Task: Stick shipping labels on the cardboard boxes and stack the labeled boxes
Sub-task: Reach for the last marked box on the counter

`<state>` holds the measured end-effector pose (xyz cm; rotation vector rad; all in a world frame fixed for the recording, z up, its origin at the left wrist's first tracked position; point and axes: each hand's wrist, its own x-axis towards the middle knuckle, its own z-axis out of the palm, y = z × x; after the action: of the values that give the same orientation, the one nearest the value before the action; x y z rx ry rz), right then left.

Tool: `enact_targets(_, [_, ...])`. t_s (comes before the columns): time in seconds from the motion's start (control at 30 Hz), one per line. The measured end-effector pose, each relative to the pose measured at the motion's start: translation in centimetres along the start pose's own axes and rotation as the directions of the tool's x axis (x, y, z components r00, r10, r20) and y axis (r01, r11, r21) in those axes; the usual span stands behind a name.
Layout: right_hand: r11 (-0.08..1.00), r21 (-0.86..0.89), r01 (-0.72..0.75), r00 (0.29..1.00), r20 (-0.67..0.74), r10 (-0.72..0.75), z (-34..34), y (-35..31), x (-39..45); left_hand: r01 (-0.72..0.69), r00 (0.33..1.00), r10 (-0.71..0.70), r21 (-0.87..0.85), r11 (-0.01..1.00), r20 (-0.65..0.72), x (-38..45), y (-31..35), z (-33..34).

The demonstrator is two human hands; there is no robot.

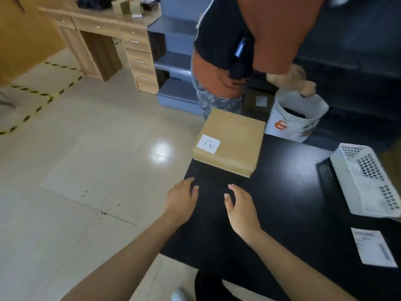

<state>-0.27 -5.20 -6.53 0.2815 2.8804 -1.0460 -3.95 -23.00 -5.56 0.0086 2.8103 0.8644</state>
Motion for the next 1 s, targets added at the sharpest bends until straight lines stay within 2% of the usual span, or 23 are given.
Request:
enact_targets(0.2, [0.991,0.06,-0.122,0.985,-0.118,0.129,-2.2,2.2,4.5,-0.119,0.993,0.119,0.013,0.993,0.024,6.5,4.1,0.9])
enact_targets(0.37, [0.973,0.119,-0.196,0.96,-0.181,0.216,-2.9,3.8,9.2,-0.08,0.997,0.08,0.004,0.997,-0.022,11.9,4.8,0.7])
enact_targets(0.53, [0.925,0.278,-0.258,0.899,-0.282,0.335,-1.8,5.1,13.5,-0.063,0.992,0.055,-0.069,0.996,-0.111,17.0,3.6,0.6])
enact_targets(0.7, [0.816,0.395,-0.422,0.828,-0.196,0.524,-0.6,6.1,16.5,0.054,0.998,-0.058,-0.126,0.991,-0.031,21.9,1.9,2.7])
enact_targets(0.83, [0.793,0.419,-0.442,0.827,-0.153,0.541,0.5,6.7,17.2,0.042,0.999,-0.034,-0.226,0.973,0.038,22.9,1.1,4.1])
enact_targets(1.0, [0.784,0.437,-0.441,0.816,-0.17,0.553,0.1,6.2,16.5,-0.003,1.0,0.005,-0.231,0.973,0.011,22.3,1.1,3.8])
